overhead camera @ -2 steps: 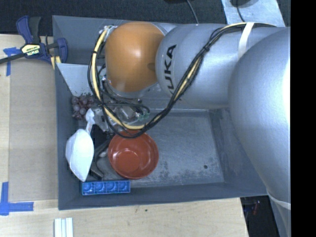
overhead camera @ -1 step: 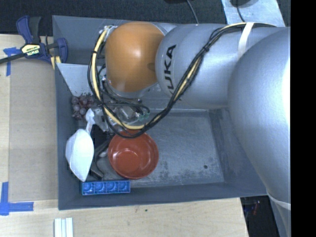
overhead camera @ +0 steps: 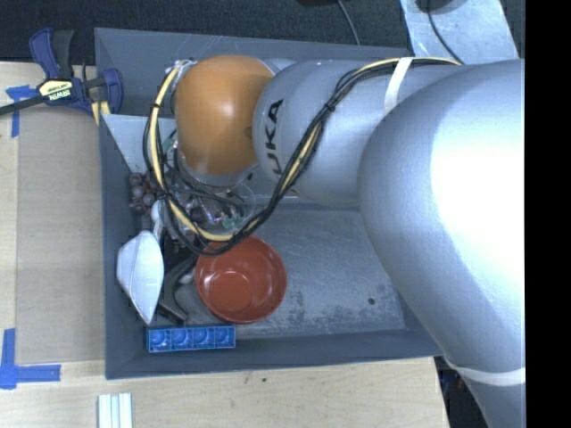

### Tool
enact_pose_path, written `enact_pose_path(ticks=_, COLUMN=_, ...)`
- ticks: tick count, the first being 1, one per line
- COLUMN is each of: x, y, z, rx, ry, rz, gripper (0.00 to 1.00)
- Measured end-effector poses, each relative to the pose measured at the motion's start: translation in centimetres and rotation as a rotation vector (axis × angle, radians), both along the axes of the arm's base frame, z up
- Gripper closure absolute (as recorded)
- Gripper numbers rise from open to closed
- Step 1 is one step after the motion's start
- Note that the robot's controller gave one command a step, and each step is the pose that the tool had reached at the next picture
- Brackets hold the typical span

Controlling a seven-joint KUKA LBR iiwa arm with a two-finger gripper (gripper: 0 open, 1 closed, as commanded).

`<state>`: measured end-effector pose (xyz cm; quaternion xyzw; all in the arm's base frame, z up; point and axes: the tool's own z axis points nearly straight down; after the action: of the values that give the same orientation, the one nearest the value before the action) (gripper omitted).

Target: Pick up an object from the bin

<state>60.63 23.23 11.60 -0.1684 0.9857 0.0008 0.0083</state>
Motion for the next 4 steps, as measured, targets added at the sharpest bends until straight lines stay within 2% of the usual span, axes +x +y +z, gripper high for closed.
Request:
enact_pose_path(ticks=1, x=1.4, y=-1.5, z=2.3, rx=0.003, ry=-0.006, rz=-0.053, gripper=1.0)
enact_pose_path(ticks=2, x=0.7, y=-1.7, z=1.5, rx=0.004, ry=-0.011, rz=0.004, gripper=1.0)
enact_pose_path(ticks=3, x=0.6, y=-2.5, z=2.7, rx=0.001, ry=-0.012, rz=0.187, gripper=1.0)
enact_pose_path(ticks=4, x=-5.4, y=-2.3, z=-0.2, rx=0.0, ry=-0.031, rz=0.431, gripper=1.0)
